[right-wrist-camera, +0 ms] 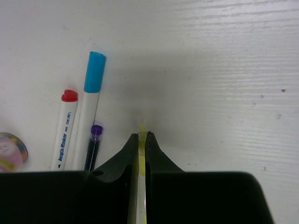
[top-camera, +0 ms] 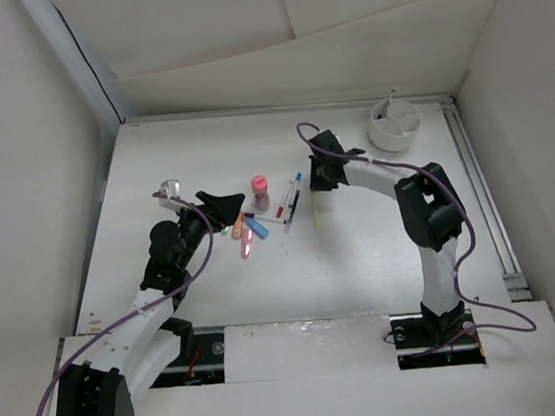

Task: Sort the stationery into containers
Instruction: Pick up the pen from the center of the board, then place the pen in the storage box.

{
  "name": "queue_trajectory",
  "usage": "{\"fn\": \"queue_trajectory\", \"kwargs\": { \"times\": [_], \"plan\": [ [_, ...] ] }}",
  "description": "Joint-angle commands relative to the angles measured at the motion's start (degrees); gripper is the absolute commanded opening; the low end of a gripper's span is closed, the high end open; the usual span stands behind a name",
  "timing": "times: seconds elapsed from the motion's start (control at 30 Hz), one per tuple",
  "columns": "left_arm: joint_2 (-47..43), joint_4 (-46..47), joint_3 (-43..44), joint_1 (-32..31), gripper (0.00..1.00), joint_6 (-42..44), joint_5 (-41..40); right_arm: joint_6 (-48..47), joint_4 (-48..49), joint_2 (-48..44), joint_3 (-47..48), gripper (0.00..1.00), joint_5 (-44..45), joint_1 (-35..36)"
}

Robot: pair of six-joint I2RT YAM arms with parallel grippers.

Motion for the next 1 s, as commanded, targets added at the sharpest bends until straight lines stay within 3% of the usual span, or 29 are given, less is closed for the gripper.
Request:
{"fn": "queue_trajectory", "kwargs": {
  "times": [0.0,0.27,0.57,0.87,0.97],
  "plan": [
    [-0.9,1.7,1.7,0.0,1.00,0.8,-0.1,-0.6,6.1,-7.3,-1.0,0.00,0.8,-0.9],
    [-0.9,1.7,1.7,0.0,1.00,0.8,-0.1,-5.8,12.0,-15.3,-1.0,0.00,13.3,-4.3],
    [-0.9,1.7,1.7,0.0,1.00,0.8,-0.1,-15.3,27.3,-20.1,-1.0,0.00,28.3,-7.3],
    [-0.4,3.0,1.2,0.0,1.00,0.8,-0.6,-30.3,52.2,-15.8,-0.6,0.00,31.4,-11.0],
    [-0.4,4.2,0.6,0.0,1.00,0.8,-0.6,-32.7,54.4,-11.4,4.0,0.00,32.7,-13.0]
  ]
}}
